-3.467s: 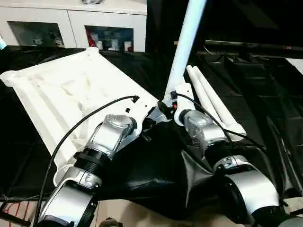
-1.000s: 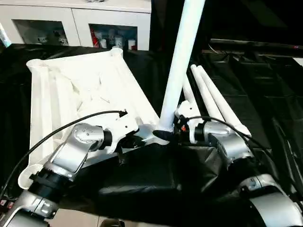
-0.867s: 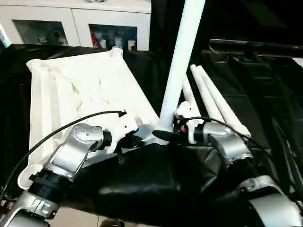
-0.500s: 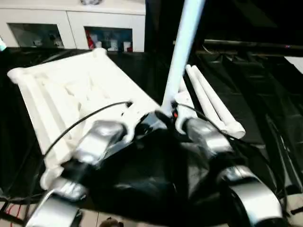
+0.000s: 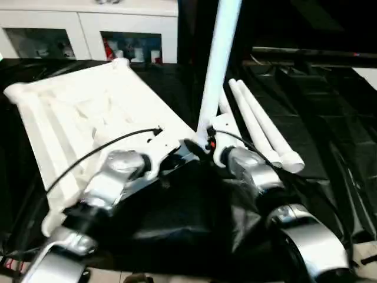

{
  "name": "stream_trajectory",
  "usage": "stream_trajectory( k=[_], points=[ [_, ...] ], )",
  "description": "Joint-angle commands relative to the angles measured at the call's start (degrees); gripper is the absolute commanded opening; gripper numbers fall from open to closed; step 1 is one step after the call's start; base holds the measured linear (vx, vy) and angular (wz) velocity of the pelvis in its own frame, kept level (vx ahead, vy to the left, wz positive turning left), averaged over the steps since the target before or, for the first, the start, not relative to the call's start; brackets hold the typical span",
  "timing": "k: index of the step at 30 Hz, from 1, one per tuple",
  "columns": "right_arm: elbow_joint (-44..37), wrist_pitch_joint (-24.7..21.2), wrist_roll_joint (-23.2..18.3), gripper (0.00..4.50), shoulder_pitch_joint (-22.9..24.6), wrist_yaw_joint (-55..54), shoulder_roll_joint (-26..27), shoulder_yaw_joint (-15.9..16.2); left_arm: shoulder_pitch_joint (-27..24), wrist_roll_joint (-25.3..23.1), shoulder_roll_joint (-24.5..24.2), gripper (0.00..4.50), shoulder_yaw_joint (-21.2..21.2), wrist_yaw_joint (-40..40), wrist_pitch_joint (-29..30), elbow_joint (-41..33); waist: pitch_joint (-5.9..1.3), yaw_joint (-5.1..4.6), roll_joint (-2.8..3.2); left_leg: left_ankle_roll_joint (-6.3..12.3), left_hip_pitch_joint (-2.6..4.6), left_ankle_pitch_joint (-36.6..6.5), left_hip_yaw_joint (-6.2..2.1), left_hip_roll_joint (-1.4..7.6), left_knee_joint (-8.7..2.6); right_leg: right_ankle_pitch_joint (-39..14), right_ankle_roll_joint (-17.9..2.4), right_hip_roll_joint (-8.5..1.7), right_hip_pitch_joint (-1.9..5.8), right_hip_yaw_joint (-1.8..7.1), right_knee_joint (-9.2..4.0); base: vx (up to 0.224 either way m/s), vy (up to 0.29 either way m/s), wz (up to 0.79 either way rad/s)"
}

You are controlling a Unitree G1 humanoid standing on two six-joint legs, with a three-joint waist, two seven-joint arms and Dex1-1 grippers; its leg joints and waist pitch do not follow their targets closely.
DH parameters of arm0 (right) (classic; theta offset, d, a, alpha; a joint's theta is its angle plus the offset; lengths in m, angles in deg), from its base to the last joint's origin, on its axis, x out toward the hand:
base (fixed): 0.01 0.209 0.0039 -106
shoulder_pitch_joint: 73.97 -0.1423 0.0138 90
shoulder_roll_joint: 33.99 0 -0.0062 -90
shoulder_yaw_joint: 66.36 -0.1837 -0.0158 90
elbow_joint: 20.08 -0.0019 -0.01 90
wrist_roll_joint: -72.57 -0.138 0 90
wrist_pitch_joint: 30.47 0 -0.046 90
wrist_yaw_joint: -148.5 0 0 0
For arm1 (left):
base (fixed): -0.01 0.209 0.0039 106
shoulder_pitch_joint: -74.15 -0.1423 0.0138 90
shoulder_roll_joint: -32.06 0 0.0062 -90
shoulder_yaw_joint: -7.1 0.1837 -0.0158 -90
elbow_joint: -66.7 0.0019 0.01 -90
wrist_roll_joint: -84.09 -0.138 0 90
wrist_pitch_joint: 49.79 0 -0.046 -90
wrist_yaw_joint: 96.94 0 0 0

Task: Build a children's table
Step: Rotate leg to tighten

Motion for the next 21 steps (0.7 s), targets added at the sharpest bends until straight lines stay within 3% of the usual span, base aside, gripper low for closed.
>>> stream_trajectory(
  k=[1,3,10,14,21],
  points=[
    [-2.1,0.0,1.2,3.83,1.5,4.9,-1.0,2.4,-1.1,0.5,-0.4,0.00,3.5,-4.4,-2.7,-1.1,-4.05,0.17,1.30,-1.42,1.35,-17.2,-0.47,1.66,-4.08,-7.7,-12.7,-4.09,2.37,2.37,-4.25,0.000,0.000,0.00],
    [-5.8,-0.5,0.4,3.83,3.3,9.9,-3.3,3.3,-1.9,0.9,-2.0,0.00,3.8,-6.5,-4.1,-1.7,-3.92,0.47,1.29,-1.52,1.50,-18.8,-0.52,1.72,-4.17,-9.7,-12.2,-4.07,2.41,2.41,-4.52,0.000,0.000,0.00],
    [-18.8,-3.8,-2.9,3.83,9.3,25.8,-11.9,6.4,-4.5,2.9,-6.7,0.00,3.6,-14.8,-6.7,-4.9,-3.86,1.80,1.32,-0.91,1.58,-18.2,-0.46,1.85,-4.20,-9.4,-12.0,-3.95,2.42,2.41,-4.48,0.000,0.000,0.00],
    [-21.9,-4.5,-3.5,3.83,11.0,29.5,-14.3,6.9,-5.5,3.5,-8.3,0.00,4.0,-16.9,-7.0,-6.1,-3.75,1.78,1.25,-1.36,1.66,-19.6,-0.47,1.86,-4.23,-12.1,-12.0,-4.13,2.23,2.50,-4.65,0.000,0.000,0.00],
    [-27.4,-7.3,-4.6,3.83,13.6,33.7,-16.9,8.2,-7.3,4.1,-10.8,0.00,4.2,-20.3,-6.8,-8.1,-3.83,1.84,1.29,-1.29,1.64,-19.0,-0.50,1.83,-4.22,-12.0,-12.2,-4.05,2.19,2.42,-4.56,0.000,0.000,0.00]
  ],
)
